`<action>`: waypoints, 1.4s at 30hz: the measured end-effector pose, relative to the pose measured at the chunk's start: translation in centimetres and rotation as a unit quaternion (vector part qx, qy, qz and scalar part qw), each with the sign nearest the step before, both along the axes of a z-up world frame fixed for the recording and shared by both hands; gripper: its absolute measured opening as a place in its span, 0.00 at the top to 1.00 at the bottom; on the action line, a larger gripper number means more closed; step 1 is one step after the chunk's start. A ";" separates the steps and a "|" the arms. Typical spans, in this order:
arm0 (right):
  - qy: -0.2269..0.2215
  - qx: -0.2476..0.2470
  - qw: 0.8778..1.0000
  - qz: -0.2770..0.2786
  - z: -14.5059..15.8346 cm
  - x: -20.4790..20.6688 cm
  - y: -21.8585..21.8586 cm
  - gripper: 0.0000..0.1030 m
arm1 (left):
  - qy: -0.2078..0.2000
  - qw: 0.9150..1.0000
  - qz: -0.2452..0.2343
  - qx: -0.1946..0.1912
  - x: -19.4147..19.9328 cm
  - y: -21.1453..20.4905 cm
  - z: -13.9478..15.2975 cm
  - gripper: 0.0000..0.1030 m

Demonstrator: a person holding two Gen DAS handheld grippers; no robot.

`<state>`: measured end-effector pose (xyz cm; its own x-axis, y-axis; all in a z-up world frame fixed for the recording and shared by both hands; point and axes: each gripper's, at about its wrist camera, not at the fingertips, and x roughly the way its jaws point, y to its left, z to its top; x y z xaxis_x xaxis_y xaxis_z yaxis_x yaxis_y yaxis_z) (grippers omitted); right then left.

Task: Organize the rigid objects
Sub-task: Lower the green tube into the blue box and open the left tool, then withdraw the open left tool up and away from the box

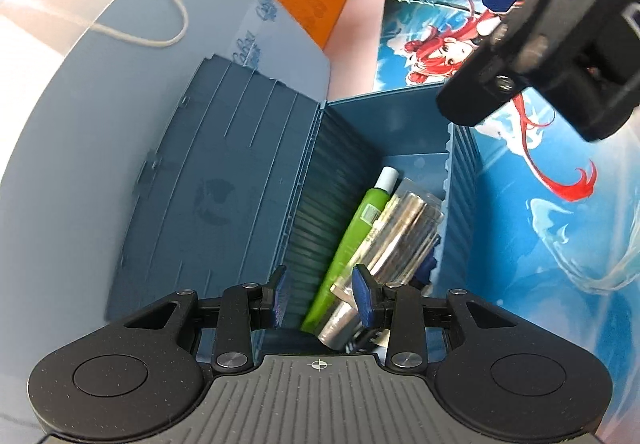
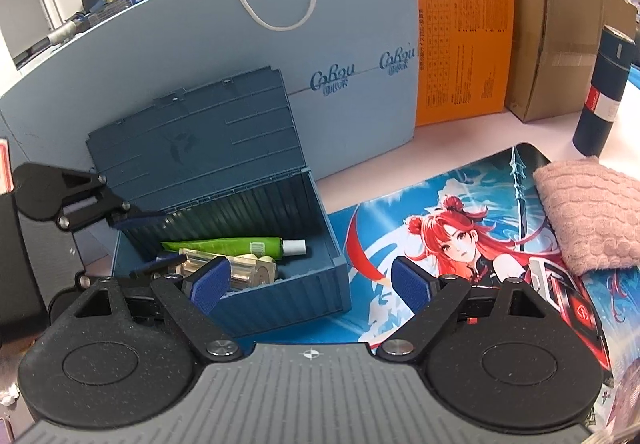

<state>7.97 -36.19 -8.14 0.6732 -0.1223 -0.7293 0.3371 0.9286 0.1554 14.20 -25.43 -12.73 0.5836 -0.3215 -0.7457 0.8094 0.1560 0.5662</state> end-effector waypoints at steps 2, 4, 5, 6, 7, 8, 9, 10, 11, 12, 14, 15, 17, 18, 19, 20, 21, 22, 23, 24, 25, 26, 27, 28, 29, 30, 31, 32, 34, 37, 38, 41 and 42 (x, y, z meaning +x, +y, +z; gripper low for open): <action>-0.002 -0.006 1.000 0.002 0.1 0.0 0.1 0.13 | -0.001 1.000 0.013 -0.006 -0.2 0.4 0.1 0.66; -0.003 -0.008 1.000 0.006 0.2 0.1 0.2 0.13 | 0.003 1.000 0.026 -0.015 -0.3 0.7 0.3 0.65; -0.003 -0.008 1.000 0.009 0.2 0.2 0.2 0.12 | 0.002 0.999 0.034 -0.020 -0.4 0.9 0.5 0.65; -0.004 -0.010 1.000 0.010 0.3 0.2 0.3 0.11 | 0.002 0.999 0.041 -0.024 -0.5 1.2 0.7 0.65; -0.005 -0.011 1.000 0.011 0.3 0.2 0.3 0.10 | 0.000 0.998 0.048 -0.030 -0.5 1.3 0.9 0.62; -0.006 -0.013 1.000 0.011 0.4 0.2 0.3 0.08 | 0.000 0.998 0.058 -0.038 -0.6 1.5 1.1 0.60; -0.007 -0.014 1.000 0.012 0.4 0.2 0.3 0.08 | 0.003 0.997 0.068 -0.047 -0.7 1.6 1.3 0.55; -0.008 -0.015 1.000 0.012 0.5 0.2 0.3 0.07 | 0.006 0.995 0.079 -0.057 -0.7 1.8 1.4 0.51; -0.009 -0.016 1.000 0.013 0.5 0.2 0.3 0.06 | 0.008 0.994 0.089 -0.066 -0.8 1.9 1.6 0.51; -0.009 -0.017 1.000 0.013 0.5 0.3 0.3 0.05 | 0.009 0.992 0.099 -0.073 -0.9 2.0 1.7 0.50; -0.012 -0.019 1.000 0.015 0.6 0.3 0.3 0.03 | 0.012 0.988 0.125 -0.092 -1.2 2.3 2.1 0.47; -0.014 -0.020 1.000 0.016 0.6 0.3 0.3 0.03 | 0.017 0.984 0.140 -0.106 -1.3 2.4 2.3 0.41; -0.019 -0.021 0.999 0.018 0.6 0.3 0.3 0.01 | 0.037 0.973 0.177 -0.140 -1.3 2.8 2.9 0.34; -0.021 -0.022 0.999 0.018 0.7 0.3 0.3 0.01 | 0.048 0.967 0.195 -0.157 -1.2 3.0 3.1 0.33; -0.025 -0.023 0.999 0.016 0.7 0.3 0.3 0.01 | 0.056 0.961 0.210 -0.171 -1.3 3.2 3.3 0.33; -0.028 -0.023 0.999 0.012 0.8 0.2 0.3 0.01 | 0.059 0.956 0.220 -0.183 -1.3 3.5 3.5 0.31; -0.032 -0.024 0.999 0.005 0.8 0.1 0.3 0.00 | 0.059 0.952 0.230 -0.193 -1.6 3.7 3.7 0.30; -0.037 -0.024 0.999 -0.001 0.9 0.0 0.4 0.00 | 0.059 0.948 0.239 -0.201 -1.7 3.8 3.9 0.29; -0.041 -0.025 0.999 -0.005 1.0 -0.1 0.4 0.00 | 0.061 0.944 0.249 -0.208 -1.8 3.9 4.1 0.29; -0.047 -0.027 0.999 -0.009 1.0 -0.2 0.5 0.00 | 0.063 0.938 0.261 -0.218 -1.9 4.0 4.2 0.29; -0.053 -0.028 0.998 -0.014 1.1 -0.3 0.5 0.00 | 0.066 0.932 0.271 -0.230 -2.0 4.3 4.5 0.28; -0.059 -0.030 0.998 -0.019 1.2 -0.5 0.6 0.00 | 0.068 0.927 0.281 -0.241 -2.2 4.6 4.8 0.28; -0.067 -0.032 0.997 -0.023 1.3 -0.6 0.7 0.00 | 0.069 0.920 0.292 -0.251 -2.3 4.8 5.0 0.27; -0.075 -0.033 0.996 -0.027 1.4 -0.8 0.8 0.00 | 0.070 0.914 0.302 -0.261 -2.5 5.1 5.4 0.27; -0.084 -0.035 0.995 -0.030 1.6 -1.0 0.8 0.00 | 0.070 0.908 0.310 -0.272 -2.8 5.4 5.8 0.27; -0.092 -0.036 0.995 -0.032 1.7 -1.2 0.9 0.00 | 0.069 0.903 0.313 -0.285 -3.1 5.7 6.2 0.26; -0.100 -0.037 0.994 -0.032 1.9 -1.4 0.9 0.00 | 0.066 0.898 0.318 -0.296 -3.5 6.0 6.5 0.24; -0.105 -0.038 0.993 -0.031 2.0 -1.5 0.9 0.00 | 0.059 0.893 0.324 -0.307 -3.9 6.2 6.9 0.23; -0.114 -0.038 0.992 -0.030 2.3 -1.8 0.9 0.00 | 0.042 0.883 0.335 -0.327 -4.6 6.6 7.5 0.14; -0.125 -0.031 0.991 -0.023 2.7 -2.3 1.0 0.00 | 0.017 0.871 0.349 -0.344 -5.7 7.2 8.2 0.13; -0.131 -0.028 0.991 -0.019 2.8 -2.6 1.1 0.00 | 0.012 0.869 0.352 -0.349 -5.9 7.5 8.5 0.13; -0.143 -0.031 0.989 -0.007 3.2 -3.4 1.6 0.00 | -0.006 0.862 0.358 -0.358 -6.9 8.0 9.4 0.13; -0.146 -0.034 0.989 -0.001 3.3 -3.7 1.8 0.00 | -0.011 0.861 0.359 -0.362 -7.3 8.2 9.6 0.12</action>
